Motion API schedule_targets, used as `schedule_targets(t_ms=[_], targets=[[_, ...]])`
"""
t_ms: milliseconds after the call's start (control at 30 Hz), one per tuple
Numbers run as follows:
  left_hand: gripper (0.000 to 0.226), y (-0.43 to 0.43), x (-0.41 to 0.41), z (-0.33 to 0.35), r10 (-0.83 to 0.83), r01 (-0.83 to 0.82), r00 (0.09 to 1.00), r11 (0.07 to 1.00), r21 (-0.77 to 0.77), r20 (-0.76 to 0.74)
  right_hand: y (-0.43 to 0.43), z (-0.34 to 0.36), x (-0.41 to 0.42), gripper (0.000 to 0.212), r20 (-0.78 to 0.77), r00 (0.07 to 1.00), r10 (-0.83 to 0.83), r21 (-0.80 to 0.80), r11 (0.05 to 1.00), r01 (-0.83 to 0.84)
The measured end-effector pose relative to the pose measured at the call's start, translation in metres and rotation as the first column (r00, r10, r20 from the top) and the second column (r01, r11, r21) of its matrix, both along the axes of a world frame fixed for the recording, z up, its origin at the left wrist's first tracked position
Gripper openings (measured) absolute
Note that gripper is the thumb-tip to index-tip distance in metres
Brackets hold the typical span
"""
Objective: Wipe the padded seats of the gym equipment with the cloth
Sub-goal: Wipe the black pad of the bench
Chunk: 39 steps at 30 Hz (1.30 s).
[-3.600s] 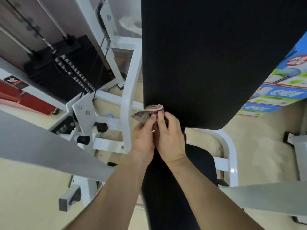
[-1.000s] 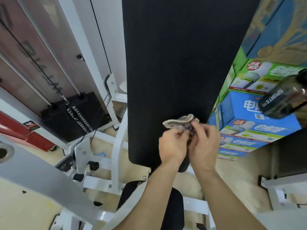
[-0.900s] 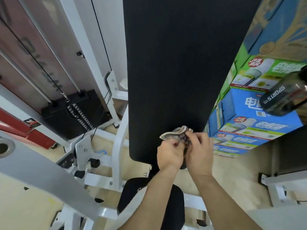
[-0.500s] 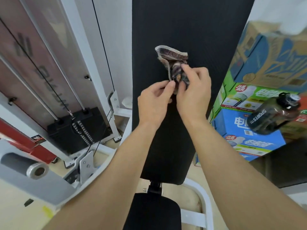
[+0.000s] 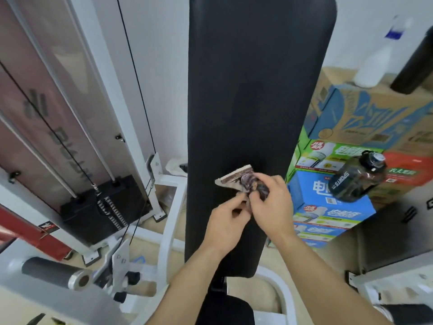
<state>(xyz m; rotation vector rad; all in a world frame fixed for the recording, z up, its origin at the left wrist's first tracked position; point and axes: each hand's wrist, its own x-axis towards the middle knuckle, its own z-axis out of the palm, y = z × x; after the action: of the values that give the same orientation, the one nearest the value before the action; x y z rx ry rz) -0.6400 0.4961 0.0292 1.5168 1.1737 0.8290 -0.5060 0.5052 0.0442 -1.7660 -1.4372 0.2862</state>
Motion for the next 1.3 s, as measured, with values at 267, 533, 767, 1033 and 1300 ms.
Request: schedule_targets(t_ms=[267,533,767,1033,1300], targets=[[0.030,0.033,0.057,0.141,-0.200,0.312,0.927,0.881,0.355,-0.318,0.024,0.149,0.047,0.017,-0.624,0.780,0.047,0.086,0.996,0.009],[0.048,0.085,0.072,0.236,-0.016,0.122,0.980,0.831,0.542,-0.196,0.100,0.274,0.101,0.026,-0.715,0.699,0.010,0.371,0.853,0.367],[0.034,0.125,0.087,0.239,0.404,-0.045,0.877,0.610,0.791,-0.261,0.154,0.231,0.064,0.058,-0.248,0.961,-0.125,0.355,0.911,0.210],[0.041,0.127,0.078,0.206,0.476,-0.054,0.829,0.590,0.806,-0.293,0.128,0.167,0.081,0.037,-0.379,0.919,-0.111,0.223,0.952,0.207],[0.039,0.130,0.082,0.227,0.483,-0.071,0.837,0.565,0.822,-0.259,0.170,0.250,0.092,0.051,-0.337,0.941,0.015,0.305,0.948,0.094]])
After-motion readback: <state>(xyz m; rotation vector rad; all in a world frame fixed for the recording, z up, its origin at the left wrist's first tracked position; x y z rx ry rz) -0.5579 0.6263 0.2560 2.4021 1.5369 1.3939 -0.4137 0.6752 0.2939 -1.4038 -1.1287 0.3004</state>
